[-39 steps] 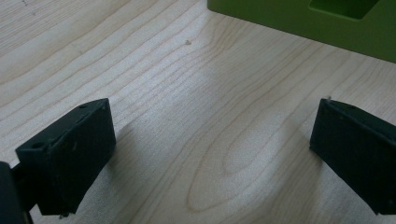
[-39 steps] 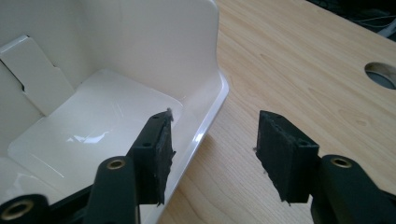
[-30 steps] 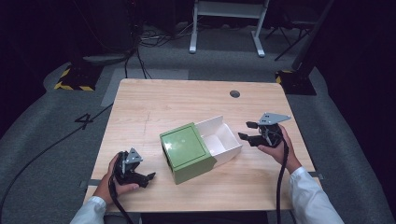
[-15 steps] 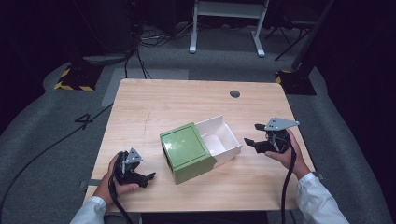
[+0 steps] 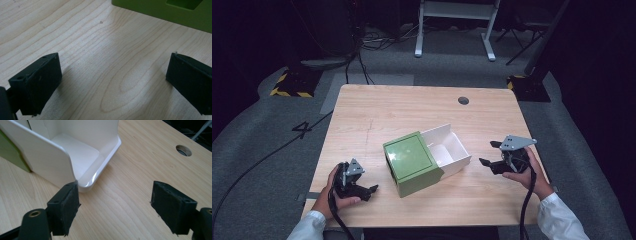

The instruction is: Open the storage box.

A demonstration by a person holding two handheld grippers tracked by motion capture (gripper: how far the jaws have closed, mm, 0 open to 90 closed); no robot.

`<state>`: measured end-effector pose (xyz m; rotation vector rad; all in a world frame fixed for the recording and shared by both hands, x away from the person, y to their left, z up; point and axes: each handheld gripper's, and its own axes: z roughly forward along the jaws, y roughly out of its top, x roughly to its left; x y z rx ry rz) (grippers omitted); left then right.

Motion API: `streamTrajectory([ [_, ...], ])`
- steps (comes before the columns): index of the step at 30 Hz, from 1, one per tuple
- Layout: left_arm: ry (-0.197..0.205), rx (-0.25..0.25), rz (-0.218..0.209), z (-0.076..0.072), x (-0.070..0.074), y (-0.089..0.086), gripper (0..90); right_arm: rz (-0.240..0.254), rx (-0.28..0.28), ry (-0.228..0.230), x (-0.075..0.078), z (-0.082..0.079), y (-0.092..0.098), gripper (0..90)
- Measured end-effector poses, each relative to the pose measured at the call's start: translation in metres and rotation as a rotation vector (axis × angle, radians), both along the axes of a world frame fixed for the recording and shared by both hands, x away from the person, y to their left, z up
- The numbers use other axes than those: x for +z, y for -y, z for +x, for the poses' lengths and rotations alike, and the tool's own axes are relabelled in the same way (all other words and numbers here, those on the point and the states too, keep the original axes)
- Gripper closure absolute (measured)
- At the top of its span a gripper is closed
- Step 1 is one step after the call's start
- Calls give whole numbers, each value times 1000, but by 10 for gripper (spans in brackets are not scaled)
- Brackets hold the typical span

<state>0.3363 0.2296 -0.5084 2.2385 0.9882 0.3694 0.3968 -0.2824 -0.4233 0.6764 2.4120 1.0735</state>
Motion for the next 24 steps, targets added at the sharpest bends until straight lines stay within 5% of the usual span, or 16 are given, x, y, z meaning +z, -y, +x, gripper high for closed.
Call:
streamTrajectory([
  [24, -1, -2, -5, 0, 0, 0, 3, -117, -70, -79, -45, -25, 42, 211],
])
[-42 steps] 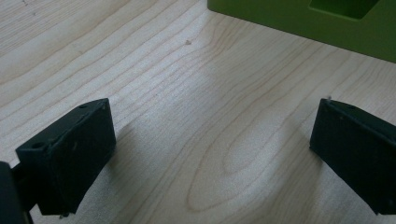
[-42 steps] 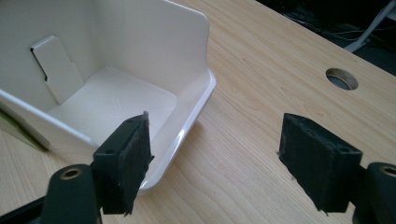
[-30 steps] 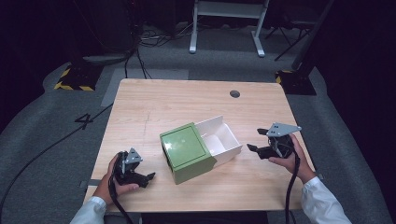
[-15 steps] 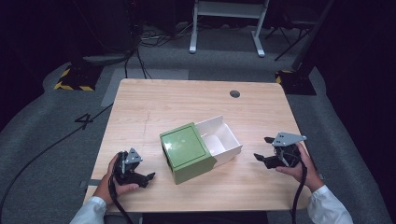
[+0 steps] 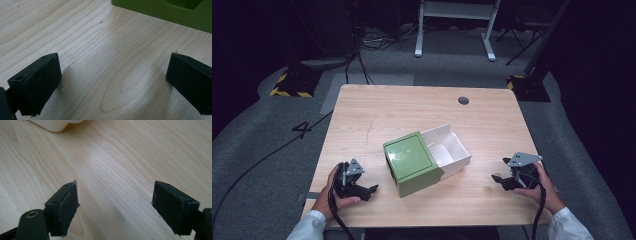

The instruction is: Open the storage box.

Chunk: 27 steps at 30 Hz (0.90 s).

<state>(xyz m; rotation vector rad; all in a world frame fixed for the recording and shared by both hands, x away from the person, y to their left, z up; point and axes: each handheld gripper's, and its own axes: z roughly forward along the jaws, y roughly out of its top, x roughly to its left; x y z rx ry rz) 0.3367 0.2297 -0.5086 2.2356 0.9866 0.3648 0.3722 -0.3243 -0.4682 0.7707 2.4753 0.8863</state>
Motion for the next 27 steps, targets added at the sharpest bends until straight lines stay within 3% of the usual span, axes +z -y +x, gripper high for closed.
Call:
streamTrajectory([
  [7, -2, -2, -2, 0, 0, 0, 2, 29, -52, -31, -16, -10, 30, 211],
  [14, -2, -4, -1, 0, 0, 0, 2, 113, -117, -56, -33, -25, 61, 183],
  [21, -2, -5, -2, 0, 0, 0, 2, 172, -165, -56, -39, -32, 75, 153],
  [27, -2, -2, -2, 0, 0, 0, 2, 177, -151, -62, -40, -30, 75, 152],
])
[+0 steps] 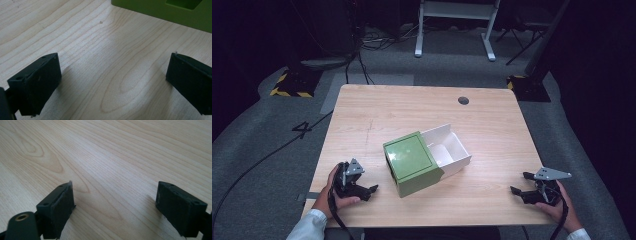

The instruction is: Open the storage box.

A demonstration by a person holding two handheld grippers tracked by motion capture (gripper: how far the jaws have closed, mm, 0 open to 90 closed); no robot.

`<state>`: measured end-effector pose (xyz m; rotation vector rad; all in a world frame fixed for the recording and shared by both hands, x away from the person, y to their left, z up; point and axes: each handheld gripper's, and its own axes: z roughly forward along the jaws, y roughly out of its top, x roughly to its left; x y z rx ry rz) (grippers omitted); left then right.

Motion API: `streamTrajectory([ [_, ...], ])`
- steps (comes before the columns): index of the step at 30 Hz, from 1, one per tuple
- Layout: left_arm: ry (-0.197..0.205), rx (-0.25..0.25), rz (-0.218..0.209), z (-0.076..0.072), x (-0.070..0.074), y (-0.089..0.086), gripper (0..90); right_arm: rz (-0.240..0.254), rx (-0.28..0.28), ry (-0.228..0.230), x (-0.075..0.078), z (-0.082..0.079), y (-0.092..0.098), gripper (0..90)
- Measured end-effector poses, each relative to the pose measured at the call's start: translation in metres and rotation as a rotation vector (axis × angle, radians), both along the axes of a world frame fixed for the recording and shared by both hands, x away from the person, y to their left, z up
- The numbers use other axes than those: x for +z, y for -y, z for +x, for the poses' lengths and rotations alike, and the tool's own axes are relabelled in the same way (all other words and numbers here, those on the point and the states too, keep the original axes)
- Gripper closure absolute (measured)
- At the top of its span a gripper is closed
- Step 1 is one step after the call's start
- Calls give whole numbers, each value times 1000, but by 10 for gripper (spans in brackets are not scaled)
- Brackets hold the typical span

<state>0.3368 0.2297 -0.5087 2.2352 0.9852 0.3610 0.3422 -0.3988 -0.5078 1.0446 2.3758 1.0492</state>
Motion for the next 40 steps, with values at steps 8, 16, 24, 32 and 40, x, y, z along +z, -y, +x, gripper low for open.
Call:
streamTrajectory([
  [8, 3, 1, 6, 0, 0, 0, 4, 1, -7, 1, 0, 0, -1, 152],
  [16, 3, 1, 5, 0, 0, 0, 3, 0, -12, 2, 0, -1, -1, 152],
  [24, 2, -1, 2, 0, 0, 0, 3, 0, -12, 1, 0, -1, -1, 152],
  [32, 1, 1, 3, 0, 0, 0, 2, 0, -11, 2, 0, -1, -1, 155],
  [40, 0, 2, 3, 1, 0, 0, 2, 0, -11, 3, 0, -1, -1, 157],
])
